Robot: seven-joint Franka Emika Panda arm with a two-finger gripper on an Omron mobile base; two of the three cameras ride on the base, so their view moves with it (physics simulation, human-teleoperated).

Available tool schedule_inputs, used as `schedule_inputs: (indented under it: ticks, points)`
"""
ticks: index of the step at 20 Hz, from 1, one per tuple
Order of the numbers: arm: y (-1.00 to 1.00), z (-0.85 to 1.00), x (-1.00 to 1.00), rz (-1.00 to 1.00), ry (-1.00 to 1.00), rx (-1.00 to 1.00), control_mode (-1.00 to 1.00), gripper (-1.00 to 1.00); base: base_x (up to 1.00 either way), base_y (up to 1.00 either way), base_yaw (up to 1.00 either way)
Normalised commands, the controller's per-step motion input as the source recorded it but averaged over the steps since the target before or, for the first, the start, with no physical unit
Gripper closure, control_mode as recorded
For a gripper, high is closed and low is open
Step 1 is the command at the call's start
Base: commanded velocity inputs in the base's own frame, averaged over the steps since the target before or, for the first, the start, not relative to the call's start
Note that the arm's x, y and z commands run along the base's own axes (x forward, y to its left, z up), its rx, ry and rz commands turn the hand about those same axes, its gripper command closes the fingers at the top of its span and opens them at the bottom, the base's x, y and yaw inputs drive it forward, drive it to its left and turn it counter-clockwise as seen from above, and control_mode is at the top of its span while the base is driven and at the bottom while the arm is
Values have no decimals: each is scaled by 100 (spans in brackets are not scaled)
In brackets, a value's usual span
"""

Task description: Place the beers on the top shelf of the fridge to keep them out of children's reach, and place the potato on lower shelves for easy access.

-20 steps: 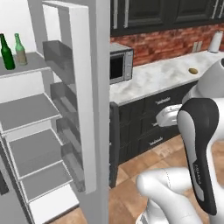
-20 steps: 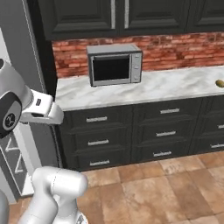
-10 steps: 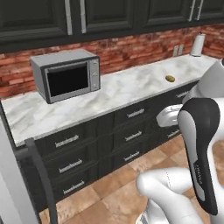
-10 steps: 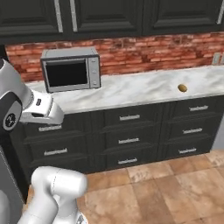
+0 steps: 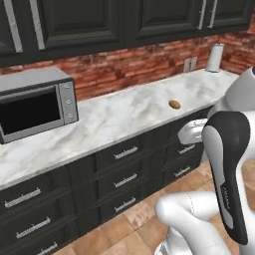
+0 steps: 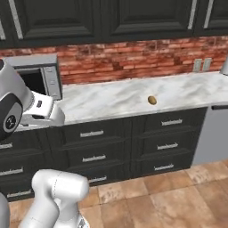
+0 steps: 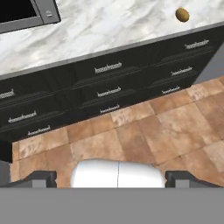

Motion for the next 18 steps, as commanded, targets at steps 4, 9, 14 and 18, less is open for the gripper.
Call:
schedule_inputs:
  ticks: [4, 9, 14, 18]
  points:
    - [0, 0, 0, 0, 0, 0, 100, -100, 100, -100, 0]
    - [0, 0, 0, 0, 0, 0, 100, -100, 90, -100, 0]
    - [0, 0, 0, 0, 0, 0, 100, -100, 81, -79, 0]
    - [0, 0, 0, 0, 0, 0, 100, -100, 76, -43, 2]
